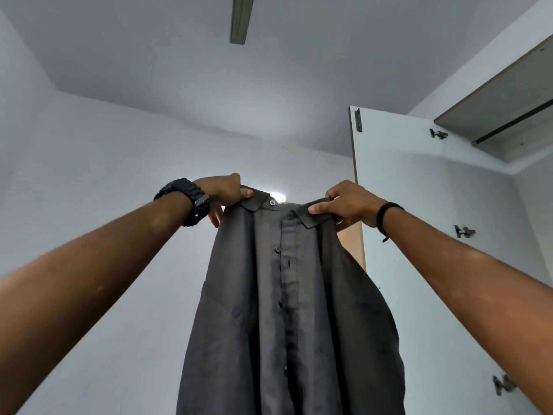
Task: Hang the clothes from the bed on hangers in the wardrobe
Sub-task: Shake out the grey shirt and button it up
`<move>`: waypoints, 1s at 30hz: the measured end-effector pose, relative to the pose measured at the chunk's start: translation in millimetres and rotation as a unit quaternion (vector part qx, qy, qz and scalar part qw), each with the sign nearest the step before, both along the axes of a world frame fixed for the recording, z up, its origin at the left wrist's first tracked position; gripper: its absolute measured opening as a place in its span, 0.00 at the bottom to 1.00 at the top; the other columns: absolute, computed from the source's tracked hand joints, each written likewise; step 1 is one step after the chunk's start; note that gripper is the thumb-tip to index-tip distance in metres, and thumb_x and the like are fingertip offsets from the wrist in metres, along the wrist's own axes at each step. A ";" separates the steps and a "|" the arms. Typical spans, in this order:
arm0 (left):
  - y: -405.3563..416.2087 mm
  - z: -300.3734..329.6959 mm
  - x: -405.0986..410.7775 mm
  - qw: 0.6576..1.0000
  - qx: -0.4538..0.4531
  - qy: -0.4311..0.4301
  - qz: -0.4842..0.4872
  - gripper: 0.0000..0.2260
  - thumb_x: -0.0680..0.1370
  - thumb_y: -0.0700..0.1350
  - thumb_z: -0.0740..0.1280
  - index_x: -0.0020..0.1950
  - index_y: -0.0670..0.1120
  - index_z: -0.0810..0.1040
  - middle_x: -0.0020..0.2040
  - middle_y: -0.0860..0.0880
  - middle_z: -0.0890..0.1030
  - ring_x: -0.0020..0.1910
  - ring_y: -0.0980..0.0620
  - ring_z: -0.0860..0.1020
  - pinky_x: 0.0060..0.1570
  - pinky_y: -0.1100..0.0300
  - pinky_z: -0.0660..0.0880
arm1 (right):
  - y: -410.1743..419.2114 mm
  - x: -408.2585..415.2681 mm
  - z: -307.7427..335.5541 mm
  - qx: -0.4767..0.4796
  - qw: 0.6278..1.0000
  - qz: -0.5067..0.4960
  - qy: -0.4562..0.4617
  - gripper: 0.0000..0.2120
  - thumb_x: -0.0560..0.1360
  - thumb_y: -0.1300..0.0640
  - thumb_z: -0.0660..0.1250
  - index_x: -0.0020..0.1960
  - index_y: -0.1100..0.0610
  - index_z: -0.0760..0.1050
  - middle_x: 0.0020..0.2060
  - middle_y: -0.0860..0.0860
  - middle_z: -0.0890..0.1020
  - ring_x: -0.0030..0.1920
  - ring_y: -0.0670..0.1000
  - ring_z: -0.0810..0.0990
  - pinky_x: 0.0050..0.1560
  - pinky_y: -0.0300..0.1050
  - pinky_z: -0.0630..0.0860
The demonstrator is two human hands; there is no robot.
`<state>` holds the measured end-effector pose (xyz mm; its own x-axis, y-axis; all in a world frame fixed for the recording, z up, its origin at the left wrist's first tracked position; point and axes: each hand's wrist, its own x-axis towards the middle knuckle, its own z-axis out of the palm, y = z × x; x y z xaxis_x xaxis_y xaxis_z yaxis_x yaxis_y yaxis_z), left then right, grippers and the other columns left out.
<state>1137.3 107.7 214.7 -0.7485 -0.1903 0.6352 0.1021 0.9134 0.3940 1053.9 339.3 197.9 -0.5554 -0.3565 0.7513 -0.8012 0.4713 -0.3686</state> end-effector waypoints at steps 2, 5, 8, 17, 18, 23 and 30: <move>1.3 2.8 7.0 1.000 -0.017 0.025 -0.001 0.13 0.82 0.49 0.60 0.52 0.38 0.71 0.50 0.36 0.77 0.45 0.36 0.80 0.39 0.47 0.80 | -4.4 7.2 2.3 -0.020 1.000 0.003 0.008 0.16 0.72 0.52 0.74 0.37 0.59 0.70 0.38 0.59 0.74 0.42 0.56 0.76 0.56 0.61 0.78; -0.1 16.1 33.6 0.994 -0.067 0.088 -0.001 0.12 0.79 0.49 0.67 0.44 0.41 0.72 0.45 0.42 0.76 0.42 0.44 0.75 0.34 0.57 0.74 | -3.2 24.0 12.8 -0.070 0.992 0.096 -0.034 0.15 0.72 0.58 0.74 0.34 0.58 0.69 0.27 0.53 0.75 0.27 0.48 0.77 0.29 0.43 0.79; -1.9 37.3 69.7 0.980 -0.069 0.187 -0.013 0.12 0.75 0.51 0.72 0.47 0.44 0.73 0.54 0.44 0.76 0.53 0.44 0.76 0.51 0.51 0.76 | 2.7 46.1 31.4 -0.113 0.979 0.160 -0.049 0.13 0.71 0.59 0.75 0.35 0.57 0.70 0.30 0.52 0.77 0.24 0.44 0.78 0.24 0.35 0.73; 17.6 93.3 141.3 0.966 -0.026 0.246 -0.077 0.14 0.72 0.52 0.74 0.52 0.45 0.78 0.49 0.47 0.79 0.48 0.52 0.77 0.44 0.60 0.74 | 13.4 105.4 65.7 -0.239 0.934 0.267 -0.021 0.18 0.70 0.61 0.75 0.32 0.57 0.66 0.17 0.46 0.75 0.18 0.43 0.74 0.21 0.32 0.69; 14.7 88.5 137.5 0.974 -0.024 0.215 -0.069 0.14 0.73 0.52 0.73 0.52 0.44 0.78 0.50 0.46 0.79 0.49 0.50 0.78 0.46 0.58 0.75 | 9.6 103.9 59.2 -0.233 0.937 0.259 -0.030 0.17 0.70 0.62 0.75 0.32 0.57 0.67 0.17 0.47 0.75 0.18 0.43 0.74 0.20 0.32 0.69; -22.5 15.0 86.8 0.999 0.002 0.003 -0.032 0.12 0.74 0.49 0.72 0.48 0.41 0.79 0.46 0.42 0.81 0.45 0.46 0.79 0.50 0.50 0.78 | -28.3 50.7 -11.4 -0.131 0.943 0.254 -0.172 0.07 0.71 0.62 0.74 0.41 0.65 0.77 0.34 0.56 0.83 0.32 0.50 0.83 0.35 0.42 0.81; -95.2 -234.5 -28.3 0.965 0.015 -0.259 0.048 0.11 0.76 0.53 0.69 0.47 0.45 0.77 0.45 0.48 0.78 0.45 0.50 0.76 0.41 0.60 0.72 | -109.6 -43.5 -255.1 -0.031 0.884 0.187 -0.427 0.03 0.73 0.63 0.71 0.41 0.60 0.78 0.39 0.55 0.82 0.37 0.51 0.80 0.34 0.40 0.78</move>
<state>1109.0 12.5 -19.8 -0.9420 -0.2874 0.1736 -0.2003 0.8959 0.3965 1010.4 229.8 -57.2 -0.7823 -0.6072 0.1394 -0.3133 0.1900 -0.9305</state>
